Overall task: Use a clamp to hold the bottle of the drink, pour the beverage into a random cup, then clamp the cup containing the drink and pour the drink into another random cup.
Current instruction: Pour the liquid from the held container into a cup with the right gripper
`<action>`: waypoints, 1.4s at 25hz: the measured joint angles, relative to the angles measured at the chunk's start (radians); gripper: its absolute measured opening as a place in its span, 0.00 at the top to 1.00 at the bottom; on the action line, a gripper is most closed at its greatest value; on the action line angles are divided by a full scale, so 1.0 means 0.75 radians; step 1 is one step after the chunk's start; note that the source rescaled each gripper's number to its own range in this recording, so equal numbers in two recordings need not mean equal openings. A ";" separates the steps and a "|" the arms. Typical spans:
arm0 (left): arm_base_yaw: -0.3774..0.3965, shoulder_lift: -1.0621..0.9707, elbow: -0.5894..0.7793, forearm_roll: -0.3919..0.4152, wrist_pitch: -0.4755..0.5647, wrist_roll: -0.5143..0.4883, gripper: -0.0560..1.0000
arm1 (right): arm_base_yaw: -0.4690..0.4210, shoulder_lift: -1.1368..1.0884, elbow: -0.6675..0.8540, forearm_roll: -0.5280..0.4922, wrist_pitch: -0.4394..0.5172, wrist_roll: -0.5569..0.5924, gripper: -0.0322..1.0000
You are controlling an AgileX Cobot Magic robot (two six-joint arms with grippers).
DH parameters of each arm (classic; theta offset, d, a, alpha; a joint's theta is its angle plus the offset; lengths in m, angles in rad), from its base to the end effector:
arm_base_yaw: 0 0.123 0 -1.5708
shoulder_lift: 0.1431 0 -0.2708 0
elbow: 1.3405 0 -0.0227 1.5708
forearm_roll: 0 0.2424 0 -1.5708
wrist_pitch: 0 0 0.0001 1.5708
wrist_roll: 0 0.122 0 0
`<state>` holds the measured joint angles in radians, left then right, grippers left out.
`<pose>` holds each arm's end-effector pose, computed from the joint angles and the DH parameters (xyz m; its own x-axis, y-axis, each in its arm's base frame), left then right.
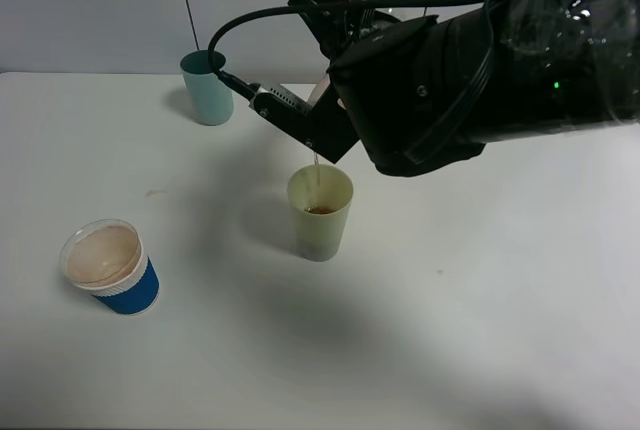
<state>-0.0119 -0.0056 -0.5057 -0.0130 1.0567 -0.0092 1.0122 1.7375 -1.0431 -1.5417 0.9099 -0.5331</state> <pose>0.0286 -0.0017 0.2614 -0.4426 -0.0103 -0.8967 0.0152 0.9997 -0.0190 0.2695 0.2495 0.2163 0.3137 -0.5230 0.7925 -0.1945 -0.8523 -0.4855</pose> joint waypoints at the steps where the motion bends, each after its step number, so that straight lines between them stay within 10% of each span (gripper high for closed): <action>1: 0.000 0.000 0.000 0.000 0.000 0.000 0.12 | 0.000 0.000 0.000 -0.008 0.000 0.000 0.96; 35: 0.000 0.000 0.000 0.000 0.000 0.000 0.12 | 0.068 0.000 0.000 -0.082 0.021 0.011 0.96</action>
<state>-0.0119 -0.0056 -0.5057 -0.0130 1.0567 -0.0092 1.0634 1.7375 -1.0431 -1.6029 0.9255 -0.5246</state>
